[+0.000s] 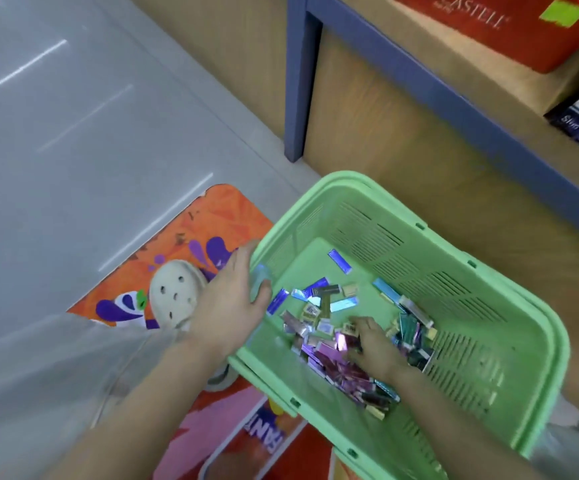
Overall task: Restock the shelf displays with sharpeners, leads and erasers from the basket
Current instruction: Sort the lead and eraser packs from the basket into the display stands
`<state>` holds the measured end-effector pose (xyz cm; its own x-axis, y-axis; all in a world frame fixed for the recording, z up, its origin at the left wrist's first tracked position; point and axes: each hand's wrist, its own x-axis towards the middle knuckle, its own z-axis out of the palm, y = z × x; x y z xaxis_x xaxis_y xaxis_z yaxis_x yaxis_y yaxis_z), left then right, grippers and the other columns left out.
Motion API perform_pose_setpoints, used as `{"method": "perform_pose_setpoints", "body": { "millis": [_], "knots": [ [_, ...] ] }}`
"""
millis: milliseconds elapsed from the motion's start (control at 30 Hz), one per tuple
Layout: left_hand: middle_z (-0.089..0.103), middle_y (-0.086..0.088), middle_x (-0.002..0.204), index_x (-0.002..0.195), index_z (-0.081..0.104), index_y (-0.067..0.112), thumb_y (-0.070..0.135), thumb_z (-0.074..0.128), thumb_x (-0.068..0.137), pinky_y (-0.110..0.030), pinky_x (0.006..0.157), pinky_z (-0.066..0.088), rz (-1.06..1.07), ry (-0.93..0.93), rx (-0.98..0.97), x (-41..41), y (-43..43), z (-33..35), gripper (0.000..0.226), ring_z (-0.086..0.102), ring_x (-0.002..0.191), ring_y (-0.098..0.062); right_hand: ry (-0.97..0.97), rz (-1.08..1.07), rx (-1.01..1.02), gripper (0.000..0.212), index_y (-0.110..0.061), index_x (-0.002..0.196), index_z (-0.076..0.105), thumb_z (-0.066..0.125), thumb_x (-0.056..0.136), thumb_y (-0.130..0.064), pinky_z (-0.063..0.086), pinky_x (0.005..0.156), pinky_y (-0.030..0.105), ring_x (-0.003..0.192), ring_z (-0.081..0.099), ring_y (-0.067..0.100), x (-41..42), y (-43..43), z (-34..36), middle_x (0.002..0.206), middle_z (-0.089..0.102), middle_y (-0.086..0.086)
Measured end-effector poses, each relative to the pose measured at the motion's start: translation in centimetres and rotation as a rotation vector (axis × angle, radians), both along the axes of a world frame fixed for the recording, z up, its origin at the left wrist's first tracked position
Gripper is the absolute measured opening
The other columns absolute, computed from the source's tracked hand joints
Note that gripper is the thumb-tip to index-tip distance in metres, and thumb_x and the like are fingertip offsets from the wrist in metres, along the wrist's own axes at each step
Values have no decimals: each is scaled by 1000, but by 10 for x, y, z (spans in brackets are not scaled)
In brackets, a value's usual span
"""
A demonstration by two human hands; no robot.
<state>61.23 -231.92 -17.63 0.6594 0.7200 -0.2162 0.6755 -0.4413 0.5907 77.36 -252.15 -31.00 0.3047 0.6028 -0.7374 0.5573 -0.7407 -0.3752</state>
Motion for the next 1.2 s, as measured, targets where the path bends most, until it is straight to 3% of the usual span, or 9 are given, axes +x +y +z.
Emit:
{"method": "perform_pose_setpoints", "body": {
  "millis": [267,533,800,867,933,1033,1100,1133,1200],
  "knots": [
    [52,6,130,139,31,24,25,50,94,-26,69,30,41,-6,7,-1,-5,-8,49,57,102,-19,44,31,-16,54,-13,137,40,63,90,-26,41,99,33,112,56,25,-17,4,-14,135,41,7],
    [45,4,139,142,31,21,23,50,95,-20,80,30,58,-11,-42,0,-6,-6,51,46,121,-16,187,17,-40,52,-8,134,45,62,91,-32,38,99,28,113,55,28,-36,14,-21,135,35,10],
    [47,-3,116,124,49,11,16,42,85,-17,98,26,-59,-211,183,-6,-26,0,39,43,110,-16,236,-65,84,31,-5,123,54,56,95,-17,35,73,17,87,48,16,-31,34,5,108,43,6],
    [47,2,112,120,49,15,12,44,90,-10,93,28,-33,-233,38,1,-43,0,31,45,108,-11,276,-168,189,28,-7,119,57,59,93,-16,38,63,12,77,51,13,-24,40,26,100,50,6],
    [46,3,116,124,47,13,11,48,95,-6,92,28,111,-230,-189,13,-60,-4,29,45,114,-11,312,-253,310,28,-8,119,57,60,92,-14,45,70,11,81,56,15,-19,44,52,103,53,6],
    [49,-4,123,131,41,12,29,43,100,-23,92,39,412,-163,-666,33,-70,-4,36,52,111,-14,311,-380,504,18,-16,109,58,60,91,-12,49,86,29,95,59,21,-22,48,88,108,56,8],
    [59,-8,104,120,47,8,37,36,101,-21,73,48,503,-248,-988,44,-75,-4,36,63,82,-8,324,-463,569,20,-21,109,58,62,90,-16,51,88,36,98,60,21,-29,50,109,109,57,8],
    [60,-13,95,113,51,7,40,35,101,-23,69,51,520,-287,-1047,47,-77,-6,40,63,72,-9,336,-466,569,26,-22,114,57,63,88,-20,51,88,38,99,59,21,-32,50,118,110,57,7],
    [63,-23,102,109,56,9,53,37,96,-37,85,53,547,-312,-1085,50,-79,-4,49,65,83,-20,361,-374,522,42,-22,128,48,62,89,-22,48,91,33,103,58,16,-31,48,131,115,56,0]
  ]
}}
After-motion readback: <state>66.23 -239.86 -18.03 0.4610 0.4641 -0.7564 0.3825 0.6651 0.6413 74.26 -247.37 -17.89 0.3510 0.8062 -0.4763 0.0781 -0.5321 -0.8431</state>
